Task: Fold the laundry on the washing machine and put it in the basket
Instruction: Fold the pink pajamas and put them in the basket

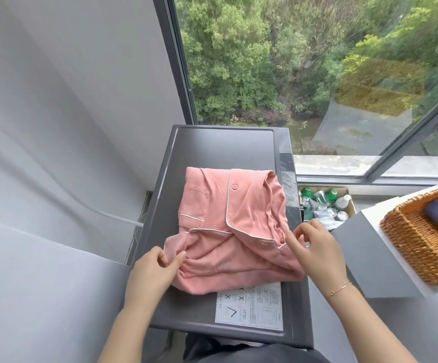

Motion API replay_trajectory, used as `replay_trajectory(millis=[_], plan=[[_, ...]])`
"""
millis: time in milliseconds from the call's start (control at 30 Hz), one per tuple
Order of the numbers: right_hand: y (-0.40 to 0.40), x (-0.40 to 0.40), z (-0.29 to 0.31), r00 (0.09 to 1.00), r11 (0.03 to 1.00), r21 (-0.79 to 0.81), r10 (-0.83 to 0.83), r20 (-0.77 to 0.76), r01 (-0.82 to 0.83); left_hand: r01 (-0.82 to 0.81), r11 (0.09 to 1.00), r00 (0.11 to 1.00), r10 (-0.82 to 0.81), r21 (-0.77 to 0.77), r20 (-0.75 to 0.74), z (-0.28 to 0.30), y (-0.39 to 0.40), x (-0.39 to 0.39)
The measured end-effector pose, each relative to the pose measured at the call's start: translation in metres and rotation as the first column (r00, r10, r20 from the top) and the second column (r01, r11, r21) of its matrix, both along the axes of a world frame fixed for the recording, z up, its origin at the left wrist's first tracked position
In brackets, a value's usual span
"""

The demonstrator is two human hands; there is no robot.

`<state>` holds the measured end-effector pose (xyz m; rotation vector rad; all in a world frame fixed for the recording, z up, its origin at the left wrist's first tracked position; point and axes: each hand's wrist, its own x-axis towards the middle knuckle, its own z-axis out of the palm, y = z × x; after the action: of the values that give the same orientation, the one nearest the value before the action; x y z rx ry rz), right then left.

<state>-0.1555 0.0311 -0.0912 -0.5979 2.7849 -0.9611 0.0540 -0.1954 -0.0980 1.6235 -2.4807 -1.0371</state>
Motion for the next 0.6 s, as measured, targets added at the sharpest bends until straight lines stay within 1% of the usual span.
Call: replay_trajectory(millis=[67,133,167,233,267,333,400,433,467,500,533,567,600], plan=[[0.002,0.011,0.003,0.998,1.000,-0.014,-0.010,-0.065,0.009,-0.026,1.000,0.997,0.027,-0.014,0.067,-0.004,0.010,-0.002],[0.006,0.026,-0.005,0.997,0.998,0.032,0.049,-0.064,-0.047,-0.013,0.999,0.987,0.008,0.032,0.160,-0.014,0.017,-0.002],[0.008,0.035,-0.013,0.994,0.993,0.075,0.094,-0.063,-0.089,-0.022,0.999,0.985,0.015,0.036,0.173,-0.019,0.020,-0.002],[0.012,0.046,-0.031,0.987,0.979,0.148,0.148,-0.056,-0.138,-0.040,0.999,0.992,0.044,-0.027,0.122,-0.022,0.027,-0.003],[0.013,0.049,-0.039,0.988,0.979,0.153,0.145,-0.048,-0.136,-0.048,0.996,0.995,0.053,-0.069,0.079,-0.020,0.029,-0.003],[0.015,0.047,-0.041,0.992,0.989,0.093,0.121,-0.024,-0.119,-0.072,0.991,0.997,0.073,-0.112,0.007,-0.011,0.029,-0.001],[0.018,0.039,-0.034,0.996,0.996,-0.008,0.090,0.022,-0.090,-0.096,0.993,0.993,0.091,-0.073,-0.069,0.000,0.022,0.001],[0.018,0.035,-0.027,0.996,0.996,-0.078,0.042,0.077,-0.036,-0.126,0.992,0.981,0.124,-0.010,-0.147,0.009,0.019,0.001],[0.018,0.030,-0.020,0.988,0.988,-0.153,-0.013,0.154,0.036,-0.169,0.981,0.949,0.189,0.100,-0.251,0.018,0.015,-0.002],[0.015,0.023,-0.012,0.968,0.965,-0.239,-0.044,0.246,0.104,-0.206,0.948,0.887,0.286,0.243,-0.362,0.029,0.013,-0.008],[0.010,0.017,-0.003,0.938,0.926,-0.340,-0.042,0.345,0.166,-0.217,0.887,0.796,0.402,0.407,-0.452,0.039,0.009,-0.016],[0.003,0.011,0.006,0.904,0.869,-0.442,-0.013,0.428,0.222,-0.181,0.811,0.702,0.502,0.556,-0.505,0.049,0.005,-0.025],[-0.005,0.004,0.018,0.870,0.796,-0.538,0.030,0.492,0.277,-0.115,0.734,0.615,0.582,0.670,-0.532,0.058,0.000,-0.035]])
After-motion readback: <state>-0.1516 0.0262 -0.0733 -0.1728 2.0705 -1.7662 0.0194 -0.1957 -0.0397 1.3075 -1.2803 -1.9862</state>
